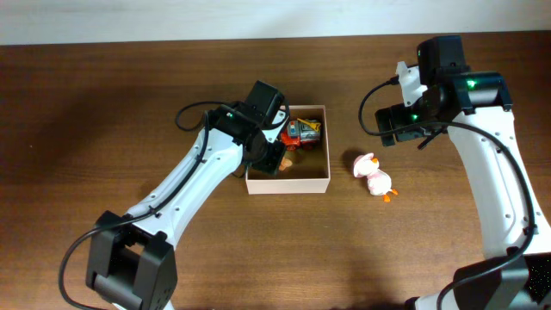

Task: Pack container
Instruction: 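Lower the black wheel into the box and open the left gripper, then raise the left gripper and move it left over the yellow ball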

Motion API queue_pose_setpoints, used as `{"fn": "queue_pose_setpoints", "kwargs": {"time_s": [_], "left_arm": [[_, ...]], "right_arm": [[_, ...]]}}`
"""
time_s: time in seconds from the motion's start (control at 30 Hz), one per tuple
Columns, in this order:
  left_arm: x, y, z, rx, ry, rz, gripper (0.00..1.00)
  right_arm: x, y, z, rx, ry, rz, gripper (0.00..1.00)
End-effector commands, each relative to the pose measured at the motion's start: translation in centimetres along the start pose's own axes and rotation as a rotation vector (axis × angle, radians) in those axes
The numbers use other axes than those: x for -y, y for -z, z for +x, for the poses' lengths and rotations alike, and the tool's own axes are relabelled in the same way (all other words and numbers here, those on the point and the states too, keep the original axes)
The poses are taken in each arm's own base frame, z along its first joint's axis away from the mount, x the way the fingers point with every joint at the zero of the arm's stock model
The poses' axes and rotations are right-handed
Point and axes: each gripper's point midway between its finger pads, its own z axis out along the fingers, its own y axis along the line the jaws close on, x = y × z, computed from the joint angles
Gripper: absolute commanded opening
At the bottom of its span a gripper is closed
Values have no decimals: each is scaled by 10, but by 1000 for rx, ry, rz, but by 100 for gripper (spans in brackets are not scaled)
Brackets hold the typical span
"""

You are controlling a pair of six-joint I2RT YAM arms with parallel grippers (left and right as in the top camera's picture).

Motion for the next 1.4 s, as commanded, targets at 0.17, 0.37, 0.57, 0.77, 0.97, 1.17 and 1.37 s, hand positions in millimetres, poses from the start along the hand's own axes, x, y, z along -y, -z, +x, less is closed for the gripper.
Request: {"fn": "queue_pose_setpoints", "kwargs": {"time_s": [0.17,0.37,0.57,0.77,0.97,1.17,1.37], "left_arm": [[-9,-4,1,-7,-8,-56,52],[-9,-9,3,-21,-7,-56,52],[-9,-12,5,-36,-7,-54,52],[-9,-12,9,-52,-6,-56,53],[-9,-11,12,-61,-6,-56,70],[-10,-11,9,-50,-6,-60,71],[-17,7,-15,23,28,-60,71]], "right_arm": [[5,4,-2,11,-14,16,99],[5,4,-2,11,-14,15,99],[5,4,-2,11,-14,15,99],[5,4,-2,11,-14,15,99],[5,4,-2,11,-14,16,99],[5,4,-2,11,-14,15,99],[5,4,-2,11,-14,15,99]]}}
